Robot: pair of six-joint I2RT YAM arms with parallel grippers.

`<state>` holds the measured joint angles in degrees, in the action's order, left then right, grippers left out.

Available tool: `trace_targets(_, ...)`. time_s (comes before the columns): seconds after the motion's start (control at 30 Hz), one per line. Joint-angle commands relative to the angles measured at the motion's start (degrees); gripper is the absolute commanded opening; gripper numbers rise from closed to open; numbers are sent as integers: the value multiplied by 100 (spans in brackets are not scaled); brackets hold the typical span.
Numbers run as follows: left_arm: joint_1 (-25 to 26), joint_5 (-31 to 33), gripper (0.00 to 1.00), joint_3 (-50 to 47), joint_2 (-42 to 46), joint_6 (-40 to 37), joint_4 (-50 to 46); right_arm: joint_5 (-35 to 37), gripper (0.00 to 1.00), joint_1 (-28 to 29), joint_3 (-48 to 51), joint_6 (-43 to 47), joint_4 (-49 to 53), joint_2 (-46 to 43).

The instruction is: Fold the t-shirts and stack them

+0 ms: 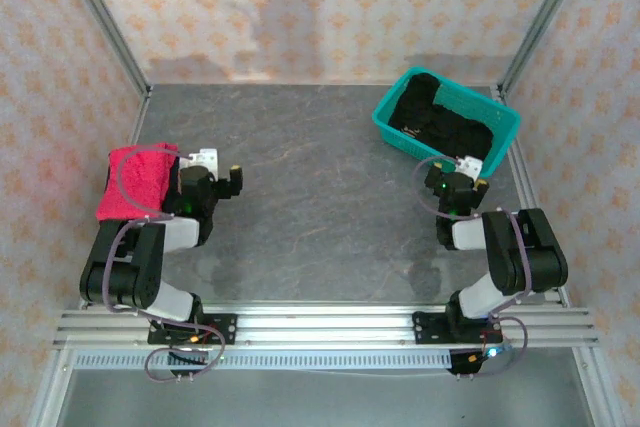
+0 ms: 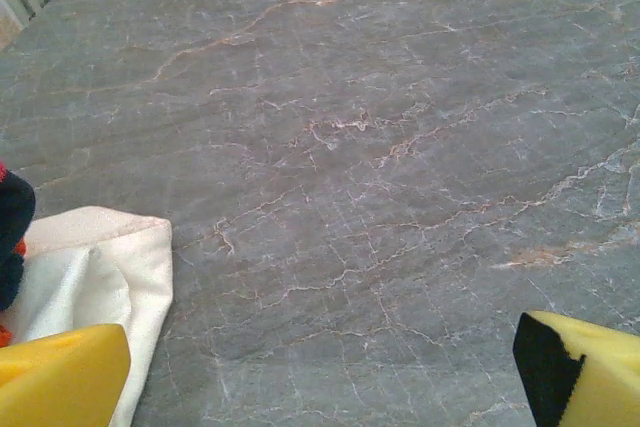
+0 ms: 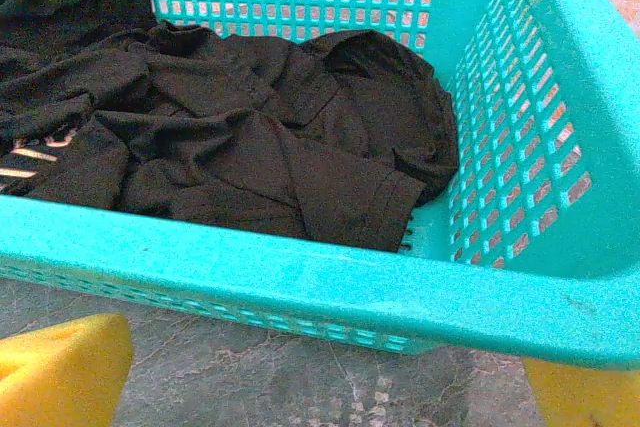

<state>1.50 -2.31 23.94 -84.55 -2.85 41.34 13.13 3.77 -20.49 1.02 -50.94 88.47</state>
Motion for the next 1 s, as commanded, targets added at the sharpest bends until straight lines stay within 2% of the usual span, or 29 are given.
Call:
trace_targets(0.0, 17, 289, 100, 162, -61, 138, -122, 81, 99, 36, -115, 66, -153, 43)
trace_targets(0.87, 15, 349, 100, 153, -57, 164, -120, -24, 99, 9, -57, 74, -232, 24)
trace_targets(0.97, 67, 231, 100, 201, 177, 28, -372, -170, 99, 14, 98, 152, -422, -101)
